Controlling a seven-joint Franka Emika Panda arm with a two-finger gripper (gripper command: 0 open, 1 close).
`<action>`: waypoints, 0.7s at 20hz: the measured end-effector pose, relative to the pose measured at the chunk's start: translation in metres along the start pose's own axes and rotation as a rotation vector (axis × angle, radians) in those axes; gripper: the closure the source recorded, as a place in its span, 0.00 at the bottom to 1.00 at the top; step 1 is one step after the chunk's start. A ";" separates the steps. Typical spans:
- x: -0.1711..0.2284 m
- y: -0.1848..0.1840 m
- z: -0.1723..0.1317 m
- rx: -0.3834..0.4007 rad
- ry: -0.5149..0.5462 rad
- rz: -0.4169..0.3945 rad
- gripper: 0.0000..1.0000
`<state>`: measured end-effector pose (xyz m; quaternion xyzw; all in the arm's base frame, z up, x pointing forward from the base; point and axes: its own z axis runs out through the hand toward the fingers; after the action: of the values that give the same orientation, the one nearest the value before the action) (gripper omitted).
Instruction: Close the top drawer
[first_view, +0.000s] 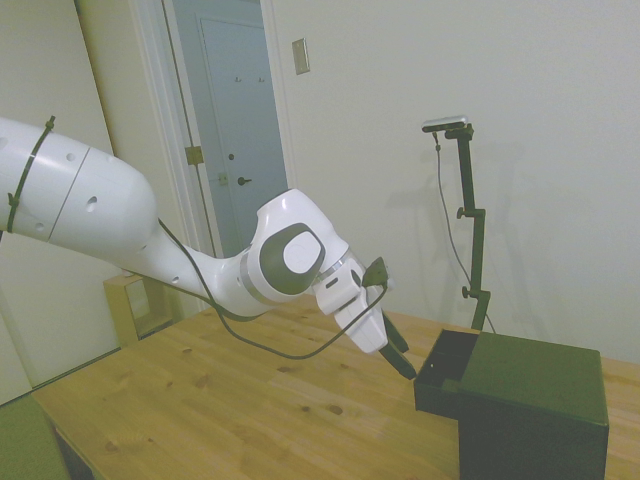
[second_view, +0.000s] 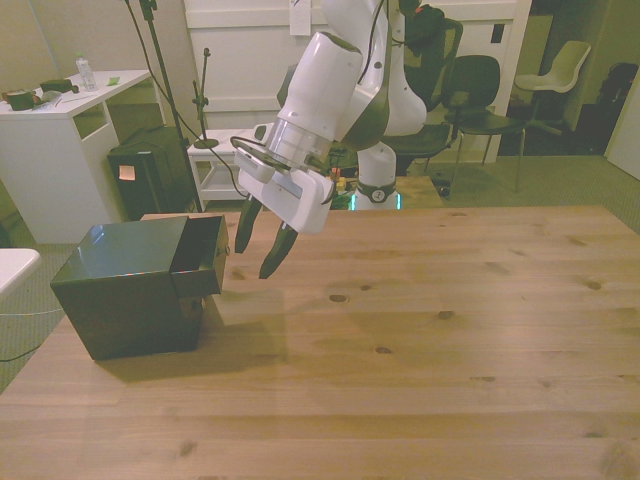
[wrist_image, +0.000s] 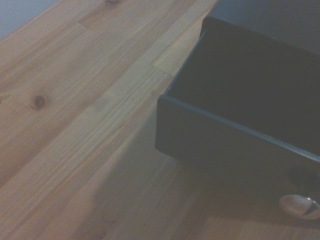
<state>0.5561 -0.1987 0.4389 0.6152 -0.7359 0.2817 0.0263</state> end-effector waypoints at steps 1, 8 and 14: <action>-0.002 0.000 0.000 0.000 -0.001 -0.001 1.00; -0.019 0.005 -0.004 -0.003 0.000 -0.017 1.00; -0.019 0.014 -0.017 -0.018 0.006 0.006 1.00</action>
<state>0.5423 -0.1733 0.4409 0.6120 -0.7400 0.2772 0.0333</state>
